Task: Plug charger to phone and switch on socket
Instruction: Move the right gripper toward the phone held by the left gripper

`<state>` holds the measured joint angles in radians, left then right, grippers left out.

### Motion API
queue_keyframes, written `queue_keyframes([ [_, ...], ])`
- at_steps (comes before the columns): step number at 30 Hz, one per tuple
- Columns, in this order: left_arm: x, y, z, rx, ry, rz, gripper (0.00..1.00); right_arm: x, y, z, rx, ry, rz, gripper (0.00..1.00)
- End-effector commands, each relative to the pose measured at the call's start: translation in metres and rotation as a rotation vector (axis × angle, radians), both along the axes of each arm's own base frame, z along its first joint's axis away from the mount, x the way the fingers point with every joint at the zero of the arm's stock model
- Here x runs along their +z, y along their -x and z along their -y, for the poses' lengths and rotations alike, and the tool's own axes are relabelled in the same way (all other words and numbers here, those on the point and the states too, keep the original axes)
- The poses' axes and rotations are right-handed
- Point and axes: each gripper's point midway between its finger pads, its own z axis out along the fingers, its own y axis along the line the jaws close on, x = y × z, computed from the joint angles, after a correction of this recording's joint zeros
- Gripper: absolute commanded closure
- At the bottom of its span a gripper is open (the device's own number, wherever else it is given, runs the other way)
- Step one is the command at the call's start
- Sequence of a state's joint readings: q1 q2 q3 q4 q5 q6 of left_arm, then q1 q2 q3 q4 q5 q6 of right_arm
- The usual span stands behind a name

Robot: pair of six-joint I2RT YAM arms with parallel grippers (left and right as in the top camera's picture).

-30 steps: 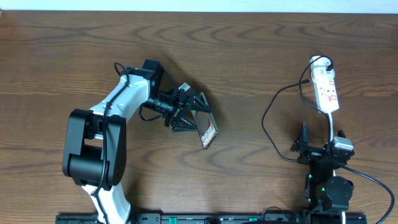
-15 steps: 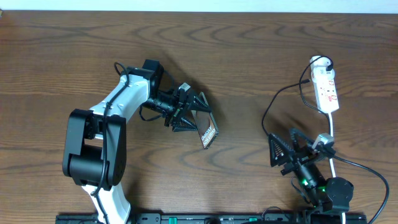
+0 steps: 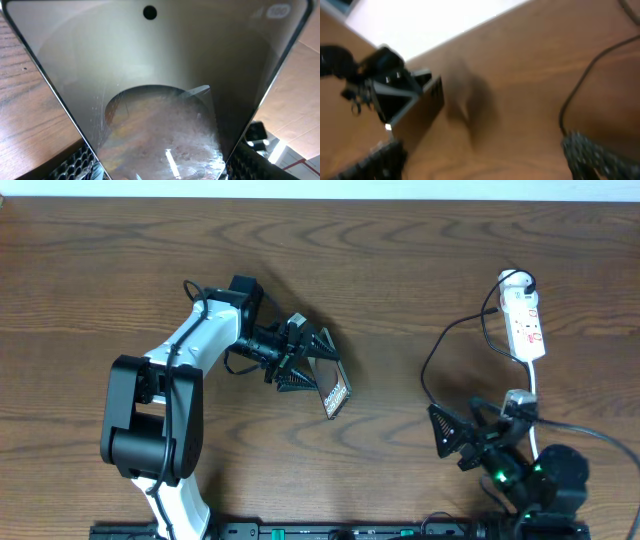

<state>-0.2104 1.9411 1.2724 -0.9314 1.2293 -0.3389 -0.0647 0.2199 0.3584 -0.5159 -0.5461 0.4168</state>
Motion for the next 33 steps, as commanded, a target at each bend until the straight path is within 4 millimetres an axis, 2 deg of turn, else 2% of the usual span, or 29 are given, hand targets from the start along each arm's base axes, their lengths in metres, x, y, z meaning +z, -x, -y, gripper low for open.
queue_keyframes([
  [1, 0.027, -0.007, 0.003, 0.003, 0.07, 0.068, 0.42, 0.03, -0.001, 0.013, -0.035, 0.14, 0.021, 0.01],
  [9, 0.027, -0.007, 0.003, 0.003, 0.07, 0.067, 0.42, 0.068, 0.026, 0.014, -0.018, 0.176, -0.163, 0.01],
  [15, 0.027, -0.007, 0.003, 0.003, 0.07, 0.067, 0.42, 0.08, 0.056, 0.012, 0.003, 0.18, -0.299, 0.01],
  [18, 0.027, -0.007, 0.003, 0.003, 0.07, 0.067, 0.42, 0.083, 0.063, 0.009, 0.029, 0.175, -0.324, 0.01],
  [22, 0.027, -0.007, 0.003, 0.003, 0.07, 0.067, 0.41, 0.091, 0.057, 0.006, 0.043, 0.166, -0.275, 0.01],
  [27, 0.027, -0.007, 0.003, 0.003, 0.07, 0.067, 0.42, 0.096, 0.045, 0.021, -0.04, 0.217, -0.235, 0.01],
  [31, 0.027, -0.007, 0.003, 0.003, 0.07, 0.067, 0.41, 0.105, 0.034, 0.012, -0.012, 0.158, -0.183, 0.01],
  [33, 0.027, -0.007, 0.003, 0.003, 0.07, 0.067, 0.42, 0.102, 0.03, 0.008, 0.01, 0.145, -0.183, 0.01],
])
